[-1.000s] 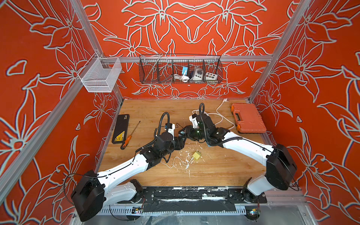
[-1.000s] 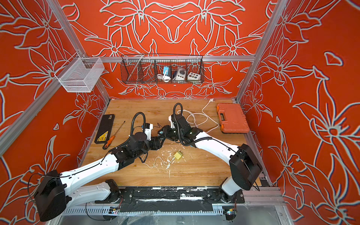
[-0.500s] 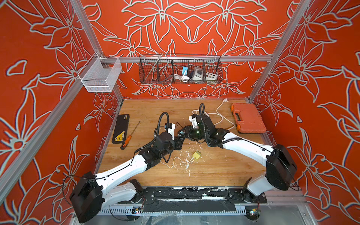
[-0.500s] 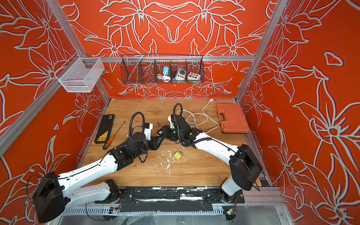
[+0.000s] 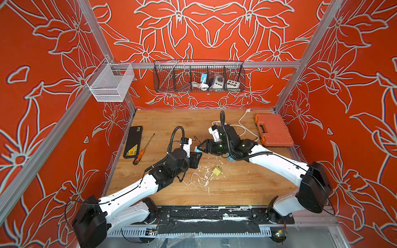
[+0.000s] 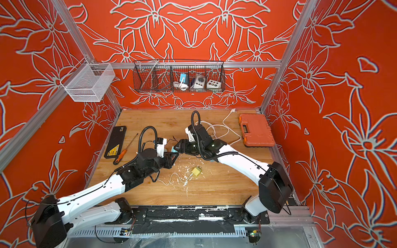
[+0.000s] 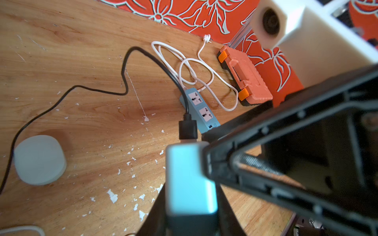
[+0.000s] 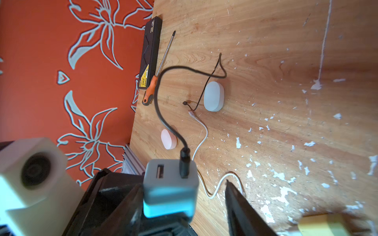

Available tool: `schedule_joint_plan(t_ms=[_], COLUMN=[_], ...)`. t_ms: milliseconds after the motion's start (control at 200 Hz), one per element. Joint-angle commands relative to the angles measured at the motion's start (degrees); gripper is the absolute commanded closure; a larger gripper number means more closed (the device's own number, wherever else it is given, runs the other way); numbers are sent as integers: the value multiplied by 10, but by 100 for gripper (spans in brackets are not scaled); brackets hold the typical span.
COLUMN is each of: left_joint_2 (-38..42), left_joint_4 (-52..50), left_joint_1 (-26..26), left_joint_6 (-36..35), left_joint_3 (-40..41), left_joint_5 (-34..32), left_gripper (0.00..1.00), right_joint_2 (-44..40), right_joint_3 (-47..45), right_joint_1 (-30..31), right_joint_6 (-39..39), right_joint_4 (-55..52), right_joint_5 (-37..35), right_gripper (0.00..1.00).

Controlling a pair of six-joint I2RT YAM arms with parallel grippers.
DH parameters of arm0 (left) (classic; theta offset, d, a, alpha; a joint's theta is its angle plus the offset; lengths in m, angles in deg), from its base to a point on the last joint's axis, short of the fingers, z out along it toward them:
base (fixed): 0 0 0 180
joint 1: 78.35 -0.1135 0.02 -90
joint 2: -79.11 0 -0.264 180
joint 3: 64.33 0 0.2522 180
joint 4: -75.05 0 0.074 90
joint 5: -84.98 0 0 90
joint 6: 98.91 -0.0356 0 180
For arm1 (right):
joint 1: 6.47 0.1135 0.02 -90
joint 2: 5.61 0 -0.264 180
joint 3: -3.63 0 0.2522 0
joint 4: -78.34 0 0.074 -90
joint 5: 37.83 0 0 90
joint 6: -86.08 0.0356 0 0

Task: Charge the bluetooth headset
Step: Adjust the charging cable at the plug.

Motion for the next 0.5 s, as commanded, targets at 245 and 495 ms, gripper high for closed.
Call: schedule_joint_plan(t_ms=[245,495], left_joint_2=[46,29], left_joint_4=[-11,47], left_joint_1=[-2,-83], left_joint_6=[-41,37], left_joint_3=[-3,-1], left_joint_5=[98,286], left_gripper=[85,87], right_joint_2=[-119,-173], right_joint_3=[-56,-133], right_joint_1=[-63,-112], right_joint_6=[-129,-142], right_joint_4=[-39,50], right_joint_5=[87,176], right_gripper=[33,30])
